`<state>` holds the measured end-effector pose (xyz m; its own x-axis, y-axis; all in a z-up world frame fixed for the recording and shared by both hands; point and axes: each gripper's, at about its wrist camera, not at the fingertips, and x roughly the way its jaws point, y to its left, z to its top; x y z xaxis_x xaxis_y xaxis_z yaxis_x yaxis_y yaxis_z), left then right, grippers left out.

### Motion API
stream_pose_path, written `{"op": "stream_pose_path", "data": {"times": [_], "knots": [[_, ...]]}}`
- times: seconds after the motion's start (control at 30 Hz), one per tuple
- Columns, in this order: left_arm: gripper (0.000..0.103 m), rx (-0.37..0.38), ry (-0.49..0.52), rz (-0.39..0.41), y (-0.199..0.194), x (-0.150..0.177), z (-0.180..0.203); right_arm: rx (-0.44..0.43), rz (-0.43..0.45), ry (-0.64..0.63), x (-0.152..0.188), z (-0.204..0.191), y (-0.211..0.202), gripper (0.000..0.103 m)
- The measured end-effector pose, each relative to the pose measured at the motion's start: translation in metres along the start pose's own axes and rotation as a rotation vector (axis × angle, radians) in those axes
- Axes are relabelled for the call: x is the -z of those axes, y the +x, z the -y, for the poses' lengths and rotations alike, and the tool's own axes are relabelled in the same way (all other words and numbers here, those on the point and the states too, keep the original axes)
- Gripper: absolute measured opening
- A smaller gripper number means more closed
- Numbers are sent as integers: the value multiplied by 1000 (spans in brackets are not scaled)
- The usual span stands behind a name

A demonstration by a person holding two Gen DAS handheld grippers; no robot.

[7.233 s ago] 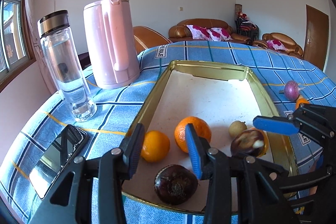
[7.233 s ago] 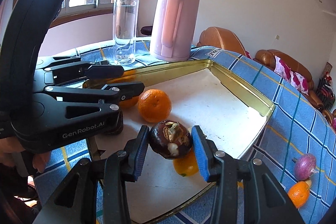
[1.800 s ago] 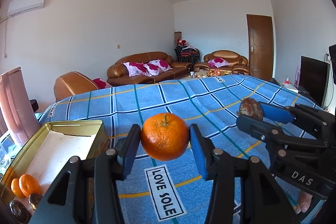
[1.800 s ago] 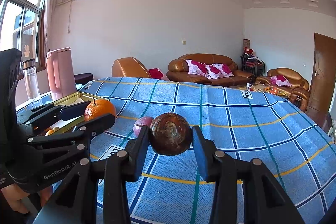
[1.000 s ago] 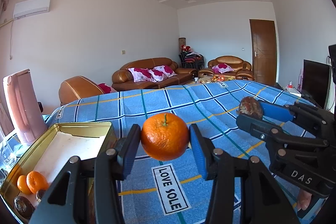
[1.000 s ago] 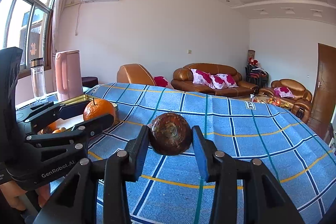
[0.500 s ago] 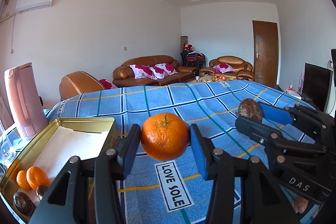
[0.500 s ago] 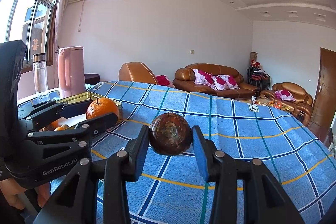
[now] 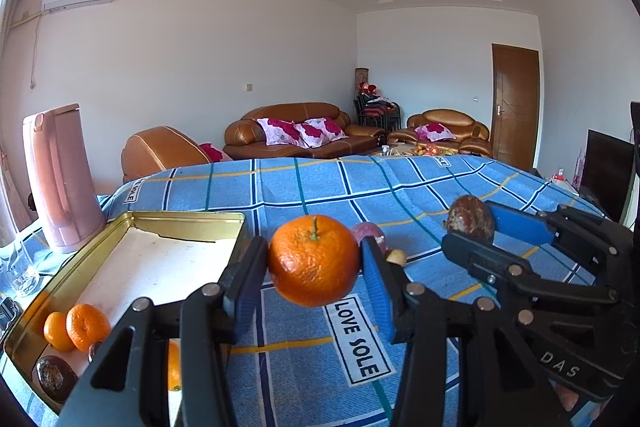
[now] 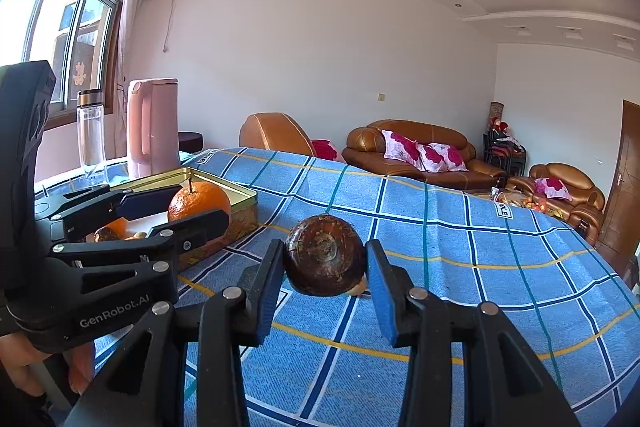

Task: Organize fruits
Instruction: 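Carry the tangerine in left tool over the tin tray while right tool brings the brown fruit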

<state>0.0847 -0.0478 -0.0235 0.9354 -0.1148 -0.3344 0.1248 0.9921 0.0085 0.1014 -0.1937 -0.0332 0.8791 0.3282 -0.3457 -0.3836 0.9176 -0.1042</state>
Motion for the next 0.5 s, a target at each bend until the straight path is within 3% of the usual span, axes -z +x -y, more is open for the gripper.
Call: {"op": "stream_pose_path", "data": {"times": [0.5], "knots": [[50, -37, -21, 17, -16, 5, -28, -61, -7, -21, -6, -33, 8, 43]]}}
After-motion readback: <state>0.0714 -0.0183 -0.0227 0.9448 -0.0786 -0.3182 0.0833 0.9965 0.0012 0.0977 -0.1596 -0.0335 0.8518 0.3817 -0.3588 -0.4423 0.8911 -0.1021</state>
